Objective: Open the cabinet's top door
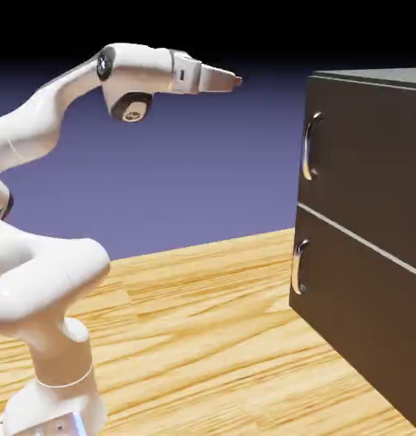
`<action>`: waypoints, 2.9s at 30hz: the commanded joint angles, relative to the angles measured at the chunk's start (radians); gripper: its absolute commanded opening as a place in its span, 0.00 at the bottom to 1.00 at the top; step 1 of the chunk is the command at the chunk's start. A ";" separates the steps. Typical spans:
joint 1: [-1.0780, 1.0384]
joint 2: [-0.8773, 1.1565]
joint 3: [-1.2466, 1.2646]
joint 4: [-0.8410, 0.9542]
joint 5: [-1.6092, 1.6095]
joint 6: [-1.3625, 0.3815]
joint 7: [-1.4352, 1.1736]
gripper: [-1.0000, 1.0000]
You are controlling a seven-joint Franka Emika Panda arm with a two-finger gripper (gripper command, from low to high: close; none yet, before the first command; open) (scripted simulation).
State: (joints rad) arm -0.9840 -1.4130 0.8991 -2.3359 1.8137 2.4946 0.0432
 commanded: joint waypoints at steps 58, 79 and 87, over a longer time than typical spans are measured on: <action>-0.386 -0.100 -0.394 -0.723 0.269 -1.304 -0.812 0.00; -0.962 0.440 -0.465 -0.444 -0.335 -1.947 -1.354 0.00; -1.008 0.730 -0.446 -0.245 -0.609 -1.944 -1.574 0.00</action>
State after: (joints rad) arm -1.9917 -0.6830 0.4536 -2.5804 1.2041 0.5501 -1.5313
